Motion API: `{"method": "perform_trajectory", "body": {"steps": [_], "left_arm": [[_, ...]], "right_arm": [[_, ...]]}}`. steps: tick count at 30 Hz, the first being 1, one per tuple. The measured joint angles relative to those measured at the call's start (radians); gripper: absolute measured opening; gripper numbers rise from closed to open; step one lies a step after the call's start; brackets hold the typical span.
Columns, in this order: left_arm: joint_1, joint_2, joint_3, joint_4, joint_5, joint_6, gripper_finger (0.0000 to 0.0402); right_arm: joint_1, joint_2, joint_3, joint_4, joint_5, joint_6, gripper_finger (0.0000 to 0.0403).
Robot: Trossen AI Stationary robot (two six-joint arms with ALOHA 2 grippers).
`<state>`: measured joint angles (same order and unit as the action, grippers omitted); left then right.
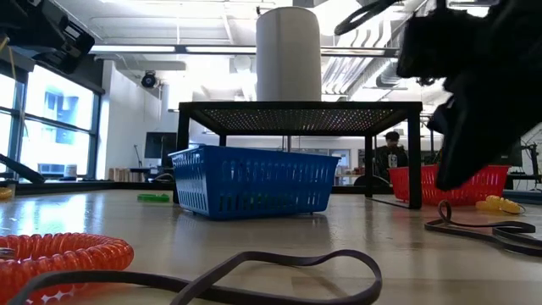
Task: Pick & Place Office Desk Supplies
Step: Put the violet rubber band into the blue bin
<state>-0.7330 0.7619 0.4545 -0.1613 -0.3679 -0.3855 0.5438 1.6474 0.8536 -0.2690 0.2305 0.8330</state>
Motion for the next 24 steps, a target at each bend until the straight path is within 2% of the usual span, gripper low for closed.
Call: {"method": "perform_trajectory", "body": {"steps": [7,12,18,24], "left_arm": [[0.000,0.070,0.000,0.000,0.000,-0.021,0.0131],[0.000,0.113,0.000,0.063,0.000,-0.132,0.0131],[0.000,0.138,0.000,0.113,0.002,-0.144,0.0131],[-0.003,0.146,0.000,0.118,0.003,-0.197,0.0131]], "right_arm": [[-0.015,-0.007,0.000,-0.008,-0.031,-0.151,0.0081],[-0.015,-0.007,0.000,-0.058,-0.021,-0.204,0.0081],[-0.015,-0.007,0.000,-0.067,-0.019,-0.238,0.0081],[-0.015,-0.007,0.000,-0.117,0.080,-0.262,0.0081]]}}
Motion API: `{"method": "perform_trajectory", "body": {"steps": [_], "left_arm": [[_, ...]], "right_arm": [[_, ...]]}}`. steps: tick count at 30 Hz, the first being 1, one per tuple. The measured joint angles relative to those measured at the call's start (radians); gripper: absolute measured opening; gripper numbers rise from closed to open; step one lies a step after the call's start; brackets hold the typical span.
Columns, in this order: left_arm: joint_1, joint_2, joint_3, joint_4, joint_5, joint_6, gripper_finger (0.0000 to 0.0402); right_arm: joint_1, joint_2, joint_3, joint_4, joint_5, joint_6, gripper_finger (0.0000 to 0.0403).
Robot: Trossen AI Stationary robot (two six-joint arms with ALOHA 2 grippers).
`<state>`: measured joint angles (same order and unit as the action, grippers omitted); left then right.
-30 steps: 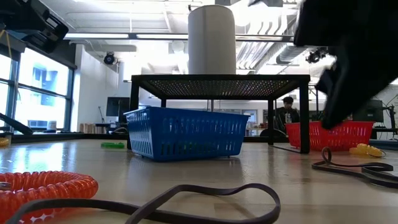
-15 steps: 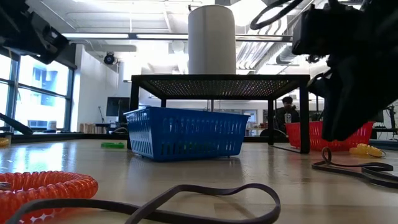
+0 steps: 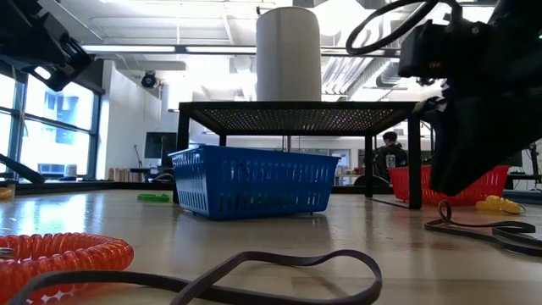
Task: Pick & Place Office Desk Supplies
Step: Put the violet rubber band into the blue bin
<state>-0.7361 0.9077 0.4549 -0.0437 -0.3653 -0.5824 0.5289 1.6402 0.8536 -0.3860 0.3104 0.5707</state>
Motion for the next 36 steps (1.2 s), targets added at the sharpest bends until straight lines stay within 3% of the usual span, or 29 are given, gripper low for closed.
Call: {"method": "perform_trajectory", "body": {"steps": [3,11,26,31,36], "left_arm": [[0.000,0.000,0.000,-0.001,0.000,-0.025,0.0131],[0.000,0.000,0.000,0.007,0.000,-0.069,0.0131],[0.000,0.000,0.000,0.045,-0.004,-0.069,0.0131],[0.000,0.000,0.000,0.045,-0.004,-0.069,0.0131],[0.000,0.000,0.000,0.045,-0.005,-0.069,0.0131]], "right_arm": [[-0.001,0.000,0.000,-0.001,0.019,-0.034,0.0081],[-0.001,0.000,0.000,-0.006,-0.074,-0.108,0.0081],[-0.039,0.002,0.000,-0.005,-0.059,-0.150,0.0081],[-0.064,0.002,0.000,0.010,-0.179,-0.198,0.0081],[-0.064,0.010,0.000,0.017,-0.172,-0.210,0.0081]]}}
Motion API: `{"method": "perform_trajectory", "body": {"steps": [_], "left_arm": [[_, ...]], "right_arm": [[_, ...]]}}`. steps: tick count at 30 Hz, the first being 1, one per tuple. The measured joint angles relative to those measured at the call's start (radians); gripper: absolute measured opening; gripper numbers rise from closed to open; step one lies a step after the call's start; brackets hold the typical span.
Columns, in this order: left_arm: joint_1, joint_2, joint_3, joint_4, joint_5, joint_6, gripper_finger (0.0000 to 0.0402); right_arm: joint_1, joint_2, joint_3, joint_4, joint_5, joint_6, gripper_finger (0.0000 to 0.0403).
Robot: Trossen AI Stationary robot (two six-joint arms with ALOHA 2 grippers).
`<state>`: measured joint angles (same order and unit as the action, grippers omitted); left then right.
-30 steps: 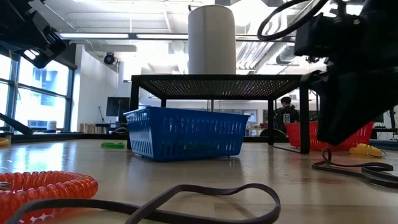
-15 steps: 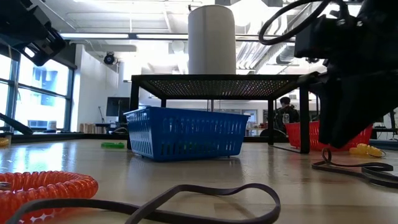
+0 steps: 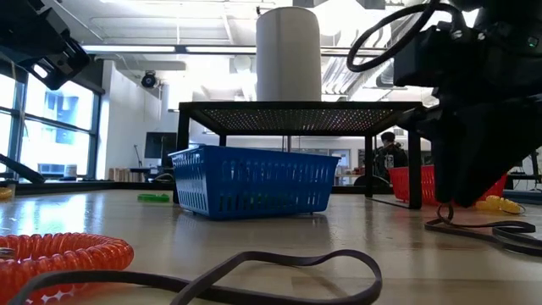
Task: Pick & Place Office Desk Supplies
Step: Put the violet rubber band into the blue bin
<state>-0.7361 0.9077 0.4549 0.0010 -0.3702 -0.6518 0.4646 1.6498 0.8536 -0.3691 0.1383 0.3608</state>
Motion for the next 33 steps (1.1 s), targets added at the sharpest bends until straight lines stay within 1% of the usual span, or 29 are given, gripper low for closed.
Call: {"method": "perform_trajectory", "body": {"steps": [5,8,11,16,19,22,24,29,33], "left_arm": [[0.000,0.000,0.000,0.000,0.000,0.000,0.0131],[0.000,0.000,0.000,0.000,0.000,0.000,0.0131],[0.000,0.000,0.000,0.000,0.000,-0.001,0.0131],[0.000,0.000,0.000,0.002,0.000,-0.001,0.0131],[0.000,0.000,0.000,0.002,0.000,-0.002,0.0131],[0.000,0.000,0.000,0.002,0.000,-0.002,0.0131],[0.000,0.000,0.000,0.001,0.000,-0.003,0.0131],[0.000,0.000,0.000,0.001,0.000,-0.003,0.0131],[0.000,0.000,0.000,0.001,0.000,-0.003,0.0131]], "right_arm": [[-0.001,0.016,0.000,0.008,0.008,-0.028,0.0081],[0.000,0.041,0.000,0.011,-0.008,-0.044,0.0081],[0.000,0.067,0.002,0.032,-0.010,-0.046,0.0081],[0.000,0.074,0.000,0.080,-0.016,-0.046,0.0078],[0.000,0.074,0.000,0.086,-0.025,-0.051,0.0061],[-0.002,0.074,0.001,0.088,-0.055,-0.051,0.0027],[-0.001,0.074,0.001,0.089,-0.054,-0.051,0.0008],[0.000,0.069,0.028,0.055,-0.053,-0.020,0.0004],[0.002,0.068,0.150,-0.051,-0.044,-0.056,0.0003]]}}
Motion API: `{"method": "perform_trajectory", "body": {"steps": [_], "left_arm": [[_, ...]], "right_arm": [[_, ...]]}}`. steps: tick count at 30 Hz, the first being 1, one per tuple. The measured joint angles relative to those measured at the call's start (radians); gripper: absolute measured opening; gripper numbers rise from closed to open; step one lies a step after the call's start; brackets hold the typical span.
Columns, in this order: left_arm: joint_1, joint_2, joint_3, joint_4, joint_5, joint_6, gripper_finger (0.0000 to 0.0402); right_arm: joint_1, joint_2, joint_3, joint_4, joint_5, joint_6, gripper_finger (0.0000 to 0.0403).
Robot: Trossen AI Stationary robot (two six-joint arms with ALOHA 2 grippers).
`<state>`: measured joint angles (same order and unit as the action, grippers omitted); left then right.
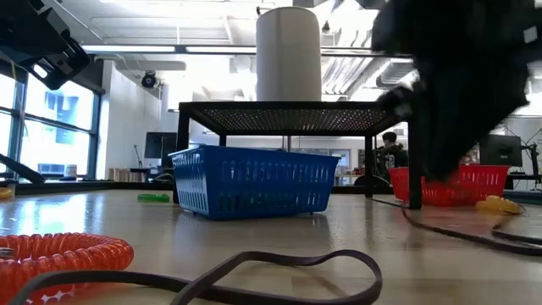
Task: Pick & Place Office Desk Supplies
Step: Put the violet rubber band into the blue bin
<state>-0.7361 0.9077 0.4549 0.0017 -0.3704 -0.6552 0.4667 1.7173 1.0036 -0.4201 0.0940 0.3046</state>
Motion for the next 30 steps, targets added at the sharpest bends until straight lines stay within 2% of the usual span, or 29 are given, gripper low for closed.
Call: {"method": "perform_trajectory", "body": {"steps": [7,14,19,24,30], "left_arm": [[0.000,0.000,0.000,0.000,0.000,0.000,0.0131],[0.000,0.000,0.000,0.000,0.000,0.000,0.0131],[0.000,0.000,0.000,0.000,0.000,0.000,0.0131],[0.000,0.000,0.000,0.000,0.000,0.000,0.0131],[0.000,0.000,0.000,0.000,0.000,-0.008,0.0131]], "right_arm": [[-0.011,-0.002,0.245,-0.167,0.085,-0.149,0.0003],[-0.109,0.006,0.398,-0.126,0.148,-0.300,0.0003],[-0.169,0.007,0.445,-0.065,0.178,-0.394,0.0003],[-0.204,0.011,0.444,-0.032,0.159,-0.417,0.0003],[-0.222,0.099,0.442,0.008,0.100,-0.434,0.0003]]}}
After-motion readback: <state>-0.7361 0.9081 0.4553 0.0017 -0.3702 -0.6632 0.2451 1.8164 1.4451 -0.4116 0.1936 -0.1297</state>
